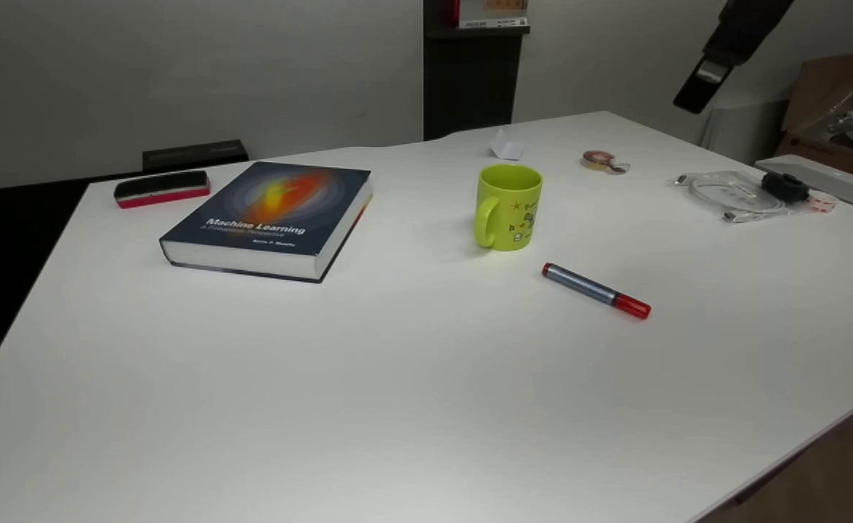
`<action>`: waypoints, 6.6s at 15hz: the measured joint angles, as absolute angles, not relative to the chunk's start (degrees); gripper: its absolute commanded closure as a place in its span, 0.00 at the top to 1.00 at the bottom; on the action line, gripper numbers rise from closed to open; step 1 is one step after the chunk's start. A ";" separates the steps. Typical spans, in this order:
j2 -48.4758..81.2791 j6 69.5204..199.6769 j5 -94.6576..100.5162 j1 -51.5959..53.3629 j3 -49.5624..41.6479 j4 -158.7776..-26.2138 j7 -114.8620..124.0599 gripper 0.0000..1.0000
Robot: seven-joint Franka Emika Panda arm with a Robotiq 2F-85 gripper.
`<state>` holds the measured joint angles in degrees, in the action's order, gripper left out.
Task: Put the marker in the yellow mug
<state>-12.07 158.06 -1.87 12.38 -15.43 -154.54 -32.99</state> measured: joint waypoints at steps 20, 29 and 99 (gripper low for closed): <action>9.79 170.69 -1.45 1.36 -0.86 -150.18 -30.48 1.00; 14.52 182.61 10.13 7.26 -10.09 -149.74 -18.55 1.00; 5.65 129.24 -15.57 -3.75 1.68 -130.13 -21.11 0.05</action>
<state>5.65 129.24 -15.56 -3.75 1.68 -130.13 -21.11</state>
